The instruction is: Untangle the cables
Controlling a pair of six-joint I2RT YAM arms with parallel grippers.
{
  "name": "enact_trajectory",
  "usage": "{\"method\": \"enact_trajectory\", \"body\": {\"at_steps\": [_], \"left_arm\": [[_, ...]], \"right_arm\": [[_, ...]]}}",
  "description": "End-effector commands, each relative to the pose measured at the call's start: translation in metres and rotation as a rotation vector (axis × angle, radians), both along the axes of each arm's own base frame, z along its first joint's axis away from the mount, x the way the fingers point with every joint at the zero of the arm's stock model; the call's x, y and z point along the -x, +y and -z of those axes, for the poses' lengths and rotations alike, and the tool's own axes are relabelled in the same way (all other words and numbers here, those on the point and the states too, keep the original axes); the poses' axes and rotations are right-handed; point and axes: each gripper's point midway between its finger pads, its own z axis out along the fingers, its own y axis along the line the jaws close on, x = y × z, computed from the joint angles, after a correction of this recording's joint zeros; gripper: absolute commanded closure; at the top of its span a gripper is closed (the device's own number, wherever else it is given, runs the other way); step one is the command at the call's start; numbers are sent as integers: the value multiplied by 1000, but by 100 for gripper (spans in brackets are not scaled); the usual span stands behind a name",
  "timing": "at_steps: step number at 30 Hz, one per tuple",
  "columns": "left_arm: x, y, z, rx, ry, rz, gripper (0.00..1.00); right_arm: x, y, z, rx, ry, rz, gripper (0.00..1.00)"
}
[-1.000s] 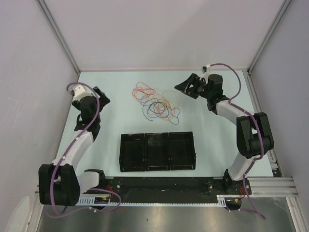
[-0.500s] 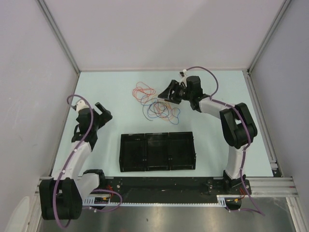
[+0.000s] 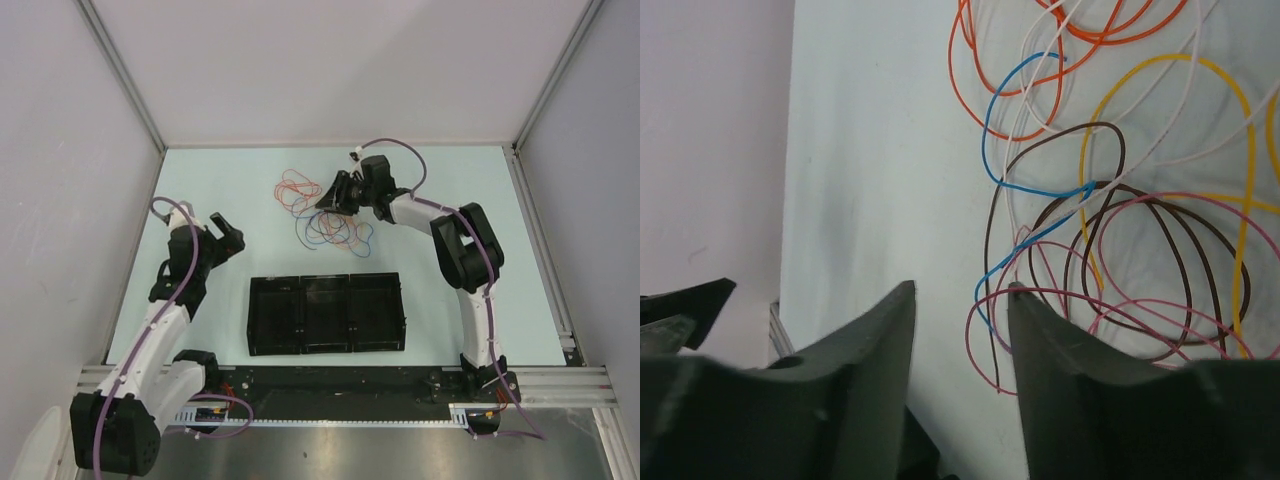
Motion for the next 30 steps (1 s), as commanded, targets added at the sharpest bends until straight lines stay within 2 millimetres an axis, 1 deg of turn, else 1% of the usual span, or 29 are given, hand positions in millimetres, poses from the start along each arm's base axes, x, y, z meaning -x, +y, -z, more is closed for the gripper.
{"method": "enact_trajectory", "body": {"at_steps": [1, 2, 4, 5, 6, 7, 8, 9, 10, 11, 12, 14, 15, 16, 17, 18, 19, 20, 21, 22, 23, 24, 25, 26, 27, 28, 30], "left_arm": [[-2, -5, -30, -16, -65, 31, 0], [-1, -6, -30, -16, -65, 34, 0], [0, -7, -30, -16, -65, 38, 0], [1, -8, -31, -14, -70, 41, 0], [1, -8, -31, -15, -67, 43, 0], [1, -9, -35, -13, -76, 47, 0], [2, -10, -37, -12, -80, 52, 0], [2, -12, -42, -13, -92, 63, 0], [2, -16, -45, -9, -102, 83, 0], [1, -20, -49, -2, -112, 105, 0], [-1, -24, -58, 4, -142, 125, 0], [-2, -34, -67, 23, -158, 171, 0], [-5, -36, -77, 16, -175, 180, 0], [-6, -40, -84, 15, -189, 204, 0], [-5, -45, -90, 23, -206, 232, 0], [-8, -50, -106, 27, -250, 259, 0], [-8, -54, -116, 28, -276, 285, 0], [-6, -62, -126, 39, -299, 335, 0], [-6, -66, -142, 43, -331, 358, 0], [-4, -69, -149, 45, -346, 382, 0], [1, -78, -157, 51, -363, 444, 0], [3, -83, -170, 54, -393, 478, 0], [7, -88, -177, 58, -412, 511, 0], [9, -91, -185, 79, -437, 524, 0], [15, -98, -188, 97, -452, 566, 0], [19, -101, -193, 101, -479, 586, 0], [26, -109, -201, 114, -504, 646, 0]], "right_arm": [[-8, 10, -5, 22, -7, -10, 65], [-11, 14, -14, 13, -22, -18, 78], [-9, 18, -20, 11, -19, -33, 89], [-12, 21, -33, -3, -40, -37, 100], [-12, 23, -43, -16, -50, -38, 100], [-11, 26, -54, -31, -63, -47, 100], [-8, 26, -71, -38, -73, -52, 100], [-10, 29, -96, -61, -119, -68, 100], [-7, 33, -114, -69, -137, -86, 100], [-3, 35, -144, -93, -184, -103, 100], [-1, 39, -190, -140, -265, -135, 100], [12, 42, -240, -173, -345, -172, 100], [24, 40, -300, -227, -460, -192, 100], [34, 40, -320, -235, -495, -205, 100], [43, 40, -345, -255, -541, -211, 100], [55, 36, -371, -277, -588, -211, 100], [66, 31, -402, -314, -644, -210, 100], [72, 26, -415, -330, -662, -205, 100], [80, 19, -431, -348, -691, -192, 100], [82, 17, -433, -355, -692, -188, 100], [84, 15, -434, -357, -691, -185, 100], [86, 15, -432, -359, -692, -187, 100], [87, 14, -421, -345, -666, -190, 100], [85, 15, -410, -330, -648, -188, 100], [84, 13, -403, -320, -635, -176, 100], [81, 14, -382, -296, -589, -172, 100], [77, 12, -366, -279, -546, -163, 100]]}}
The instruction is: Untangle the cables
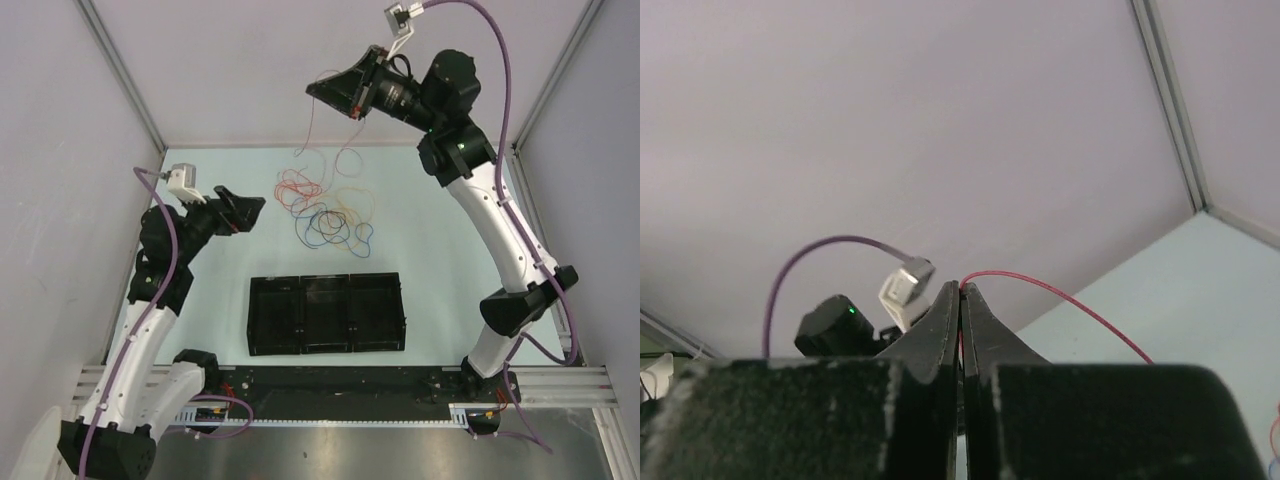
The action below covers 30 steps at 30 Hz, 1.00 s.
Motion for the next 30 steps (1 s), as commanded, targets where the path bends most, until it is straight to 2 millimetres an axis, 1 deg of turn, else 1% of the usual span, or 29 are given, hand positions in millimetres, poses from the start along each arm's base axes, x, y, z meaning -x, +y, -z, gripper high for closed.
{"method": "enact_trajectory", "body": {"at_steps": [1, 2, 4, 5, 7, 8, 10, 11, 14, 15, 17, 18, 19, 20, 21, 22, 28, 29, 30], "left_arm": [[25, -31, -39, 17, -127, 212, 1], [29, -38, -41, -2, -146, 251, 3], [32, -49, -36, -57, -159, 296, 4], [39, -62, -36, -78, -169, 338, 4], [37, -68, -29, -135, -169, 326, 4], [43, -81, -26, -148, -173, 362, 4], [41, -88, -24, -167, -185, 359, 4], [44, -97, -20, -171, -181, 384, 4], [43, -108, -19, -183, -191, 395, 4], [39, -113, -14, -192, -177, 398, 4], [34, -118, -13, -216, -182, 376, 6], [30, -121, -9, -228, -175, 368, 7], [28, -123, -8, -241, -177, 347, 9], [25, -125, -13, -235, -198, 337, 9], [20, -129, -9, -239, -191, 335, 10], [20, -133, -12, -238, -207, 340, 11], [-1, -139, -11, -249, -214, 267, 12], [-3, -139, -12, -248, -214, 257, 12], [-9, -136, -13, -248, -215, 222, 13]], "right_arm": [[-40, 18, 104, 137, 239, 12, 100], [-42, 19, 118, 152, 275, 11, 100], [-43, 21, 130, 163, 307, 6, 100], [-44, 21, 134, 169, 316, 3, 100], [-45, 22, 140, 183, 337, 2, 100], [-46, 23, 143, 189, 342, 2, 100], [-46, 22, 144, 198, 347, 1, 100], [-45, 22, 145, 199, 348, -3, 100], [-43, 22, 144, 202, 357, -13, 100], [-42, 22, 144, 202, 360, -18, 100], [-39, 21, 142, 200, 362, -24, 100], [-37, 20, 139, 197, 360, -26, 100], [-36, 20, 138, 196, 363, -28, 100], [-34, 20, 137, 194, 363, -33, 100], [-32, 18, 133, 189, 359, -35, 100], [-30, 19, 132, 188, 360, -44, 100], [-17, 15, 118, 172, 349, -66, 100], [-16, 14, 117, 170, 347, -68, 100], [-14, 13, 116, 169, 344, -71, 100]]}}
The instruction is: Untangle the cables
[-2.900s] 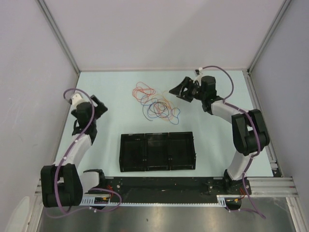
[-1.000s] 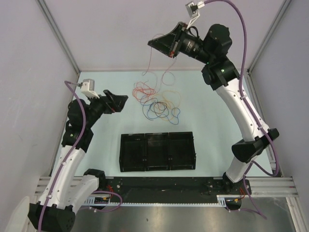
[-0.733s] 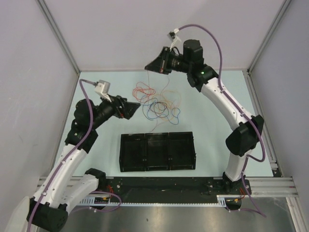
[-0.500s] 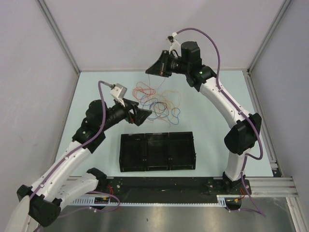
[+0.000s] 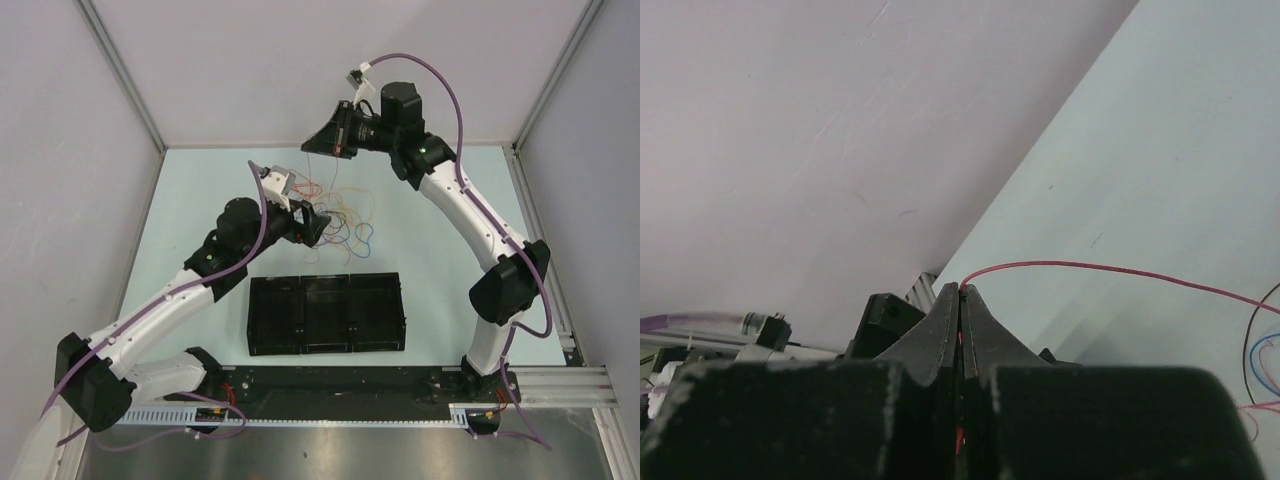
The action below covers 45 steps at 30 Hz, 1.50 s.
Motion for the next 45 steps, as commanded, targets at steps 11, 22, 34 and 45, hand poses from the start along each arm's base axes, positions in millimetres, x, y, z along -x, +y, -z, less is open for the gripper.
{"method": "enact_trajectory", "body": {"at_steps": [11, 22, 34, 45], "left_arm": [[-39, -21, -31, 59, -115, -68, 17], [-62, -48, -30, 80, -120, -50, 52], [-77, -74, -19, 98, -100, -8, 79], [-80, -59, -21, 27, -46, -97, 100]], "right_arm": [[44, -19, -69, -128, -79, -75, 100], [51, -35, -78, -205, -37, -100, 100], [46, -53, -84, -299, 26, -128, 100], [29, -65, -72, -307, 49, -88, 100]]}}
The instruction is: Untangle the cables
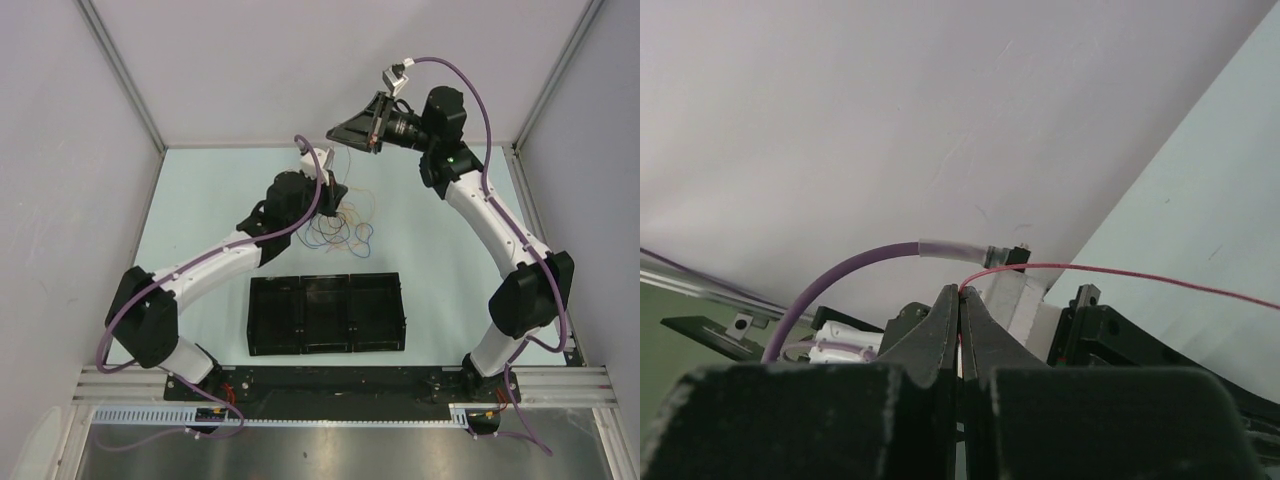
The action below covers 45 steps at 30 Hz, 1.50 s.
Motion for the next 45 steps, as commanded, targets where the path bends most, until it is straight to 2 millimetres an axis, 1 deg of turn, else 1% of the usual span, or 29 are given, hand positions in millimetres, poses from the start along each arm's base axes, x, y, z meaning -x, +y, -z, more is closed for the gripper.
{"method": "enact_trajectory", "body": {"at_steps": [1, 2, 4, 5, 7, 8, 10, 11, 13, 14, 15, 16, 17, 18, 20, 21, 23, 24, 25, 27, 31, 32, 34, 35, 37, 38, 43, 44, 45], "left_arm": [[2, 13, -48, 17, -40, -61, 100], [5, 18, -42, -18, -11, -69, 100], [13, 25, -56, -20, -16, -69, 100], [19, 31, -51, -47, 9, -72, 100], [27, 41, -60, -52, 7, -81, 100], [35, 51, -67, -57, 6, -99, 100], [43, 63, -73, -69, 14, -115, 100], [51, 70, -87, -55, -5, -118, 100], [61, 79, -101, -59, -5, -118, 100], [66, 83, -111, -64, -18, -116, 100], [69, 88, -117, -69, -14, -120, 100], [76, 93, -128, -75, -9, -118, 100], [79, 96, -134, -77, -9, -120, 100], [84, 100, -152, -58, -30, -119, 100], [94, 107, -160, -63, -23, -116, 100], [100, 113, -177, -36, -48, -123, 100], [105, 125, -187, -32, -56, -154, 100], [109, 131, -198, -15, -75, -170, 100], [112, 139, -204, -7, -84, -190, 100], [117, 146, -214, 8, -103, -208, 100], [122, 160, -216, 13, -103, -250, 100], [122, 163, -216, 16, -101, -267, 100], [124, 167, -212, 20, -87, -281, 100], [126, 171, -211, 24, -82, -294, 100], [129, 173, -207, 35, -59, -299, 100], [132, 175, -204, 39, -51, -300, 100], [142, 173, -186, 77, 2, -277, 100], [142, 172, -179, 77, 18, -275, 99], [147, 172, -179, 101, 28, -262, 100]], "right_arm": [[6, -15, -18, -39, -45, 8, 100], [1, -19, -15, -38, -39, 25, 100], [-9, -23, -8, -31, -22, 45, 100], [-13, -26, -5, -27, -10, 55, 100], [-20, -28, 1, -22, 5, 65, 100], [-23, -30, 3, -19, 8, 73, 100], [-29, -30, 11, -4, 20, 84, 100], [-31, -30, 12, 0, 21, 94, 100], [-33, -26, 20, 19, 27, 93, 100], [-38, -24, 26, 29, 35, 101, 100], [-37, -21, 31, 41, 49, 96, 100], [-37, -16, 35, 53, 45, 89, 100], [-39, -11, 44, 66, 62, 85, 100], [-38, -7, 51, 80, 81, 77, 100], [-32, 5, 58, 102, 86, 49, 100], [-31, 9, 64, 116, 102, 40, 100], [-23, 19, 72, 141, 116, 17, 100], [-21, 20, 75, 149, 122, 15, 100], [-17, 26, 77, 157, 127, 7, 100], [-8, 33, 79, 168, 121, -10, 100], [13, 51, 86, 195, 121, -58, 100], [21, 57, 94, 210, 133, -79, 100], [32, 62, 98, 221, 136, -99, 100], [40, 67, 108, 238, 154, -117, 100], [50, 68, 112, 251, 159, -133, 100], [55, 70, 119, 265, 173, -140, 100], [79, 75, 137, 326, 189, -162, 100], [83, 75, 138, 331, 184, -166, 100], [90, 79, 140, 343, 184, -180, 100]]}}
